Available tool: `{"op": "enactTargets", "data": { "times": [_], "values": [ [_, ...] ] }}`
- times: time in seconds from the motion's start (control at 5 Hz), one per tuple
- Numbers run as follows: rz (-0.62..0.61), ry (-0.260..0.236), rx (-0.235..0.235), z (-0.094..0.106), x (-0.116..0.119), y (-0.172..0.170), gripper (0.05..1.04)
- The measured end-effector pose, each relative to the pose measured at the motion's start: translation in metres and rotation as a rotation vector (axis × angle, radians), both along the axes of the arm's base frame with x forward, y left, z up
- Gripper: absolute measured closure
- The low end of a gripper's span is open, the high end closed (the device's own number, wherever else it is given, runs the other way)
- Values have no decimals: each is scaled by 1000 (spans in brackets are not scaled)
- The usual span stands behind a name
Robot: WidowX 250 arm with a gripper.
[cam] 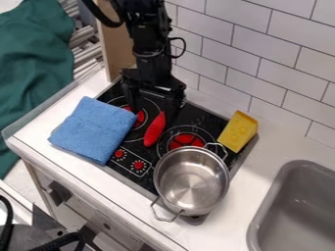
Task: Move the blue cloth to the upper side of the left burner
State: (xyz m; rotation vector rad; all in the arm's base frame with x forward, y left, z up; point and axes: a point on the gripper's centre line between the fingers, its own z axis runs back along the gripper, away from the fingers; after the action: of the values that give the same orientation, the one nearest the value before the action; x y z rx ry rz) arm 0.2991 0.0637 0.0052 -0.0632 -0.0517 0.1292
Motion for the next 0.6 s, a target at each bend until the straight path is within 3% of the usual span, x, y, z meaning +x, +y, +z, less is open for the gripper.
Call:
{"op": "enactTargets", "data": {
  "times": [0.2, 0.4, 0.6],
  "values": [
    [4, 32, -10, -10, -6, -1, 78],
    [59, 20, -11, -16, -21, 23, 78],
    [126, -17, 38, -6, -31, 56, 78]
  ]
}}
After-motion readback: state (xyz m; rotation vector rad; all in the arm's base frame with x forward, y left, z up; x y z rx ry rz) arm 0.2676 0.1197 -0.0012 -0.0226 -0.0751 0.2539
